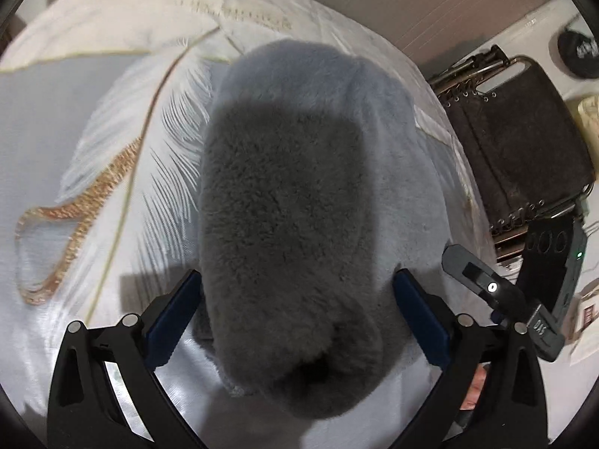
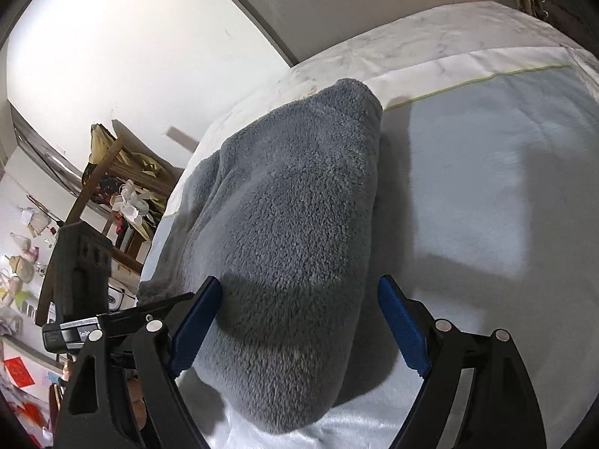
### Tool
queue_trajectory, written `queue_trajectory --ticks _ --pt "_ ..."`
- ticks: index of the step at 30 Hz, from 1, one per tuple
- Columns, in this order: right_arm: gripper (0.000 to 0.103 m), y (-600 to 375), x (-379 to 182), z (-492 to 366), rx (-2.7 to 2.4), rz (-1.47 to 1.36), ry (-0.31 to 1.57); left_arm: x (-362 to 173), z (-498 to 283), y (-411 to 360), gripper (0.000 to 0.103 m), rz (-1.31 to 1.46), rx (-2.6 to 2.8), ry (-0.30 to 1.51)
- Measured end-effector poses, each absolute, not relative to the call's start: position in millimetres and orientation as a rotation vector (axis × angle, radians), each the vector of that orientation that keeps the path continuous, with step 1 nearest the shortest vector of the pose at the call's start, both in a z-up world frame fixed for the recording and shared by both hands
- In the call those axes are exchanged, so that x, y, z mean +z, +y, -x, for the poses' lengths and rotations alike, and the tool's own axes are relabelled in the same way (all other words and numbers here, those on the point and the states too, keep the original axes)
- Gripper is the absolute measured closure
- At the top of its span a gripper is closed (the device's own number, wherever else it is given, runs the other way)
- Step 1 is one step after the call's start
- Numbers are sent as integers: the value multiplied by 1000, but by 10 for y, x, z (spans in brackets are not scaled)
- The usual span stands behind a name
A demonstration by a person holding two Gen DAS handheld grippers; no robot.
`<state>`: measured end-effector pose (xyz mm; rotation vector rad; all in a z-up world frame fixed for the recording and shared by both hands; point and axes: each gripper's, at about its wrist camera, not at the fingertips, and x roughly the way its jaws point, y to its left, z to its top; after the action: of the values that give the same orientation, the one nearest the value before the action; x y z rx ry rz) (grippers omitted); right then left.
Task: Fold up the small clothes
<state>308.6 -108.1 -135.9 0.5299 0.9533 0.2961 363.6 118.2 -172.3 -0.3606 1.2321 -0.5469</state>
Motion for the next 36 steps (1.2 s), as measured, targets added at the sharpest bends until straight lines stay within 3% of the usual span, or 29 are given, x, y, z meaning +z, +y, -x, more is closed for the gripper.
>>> queue_trajectory --ticks 17,23,29,36 --pt "11 -1012 -1640 -3345 368 -661 974 -1777 -3859 1109 5 404 -567 1208" --pt "11 -939 -1618 -3361 355 -615 955 -1733 -3837 1076 27 412 -609 1189" --pt "34 -868 -1501 -3287 344 -521 902 -1643 -3781 987 44 359 -621 1155" --pt "37 -1092 -1269 -3006 307 -492 852 -1448 -3568 781 48 316 -674 1122"
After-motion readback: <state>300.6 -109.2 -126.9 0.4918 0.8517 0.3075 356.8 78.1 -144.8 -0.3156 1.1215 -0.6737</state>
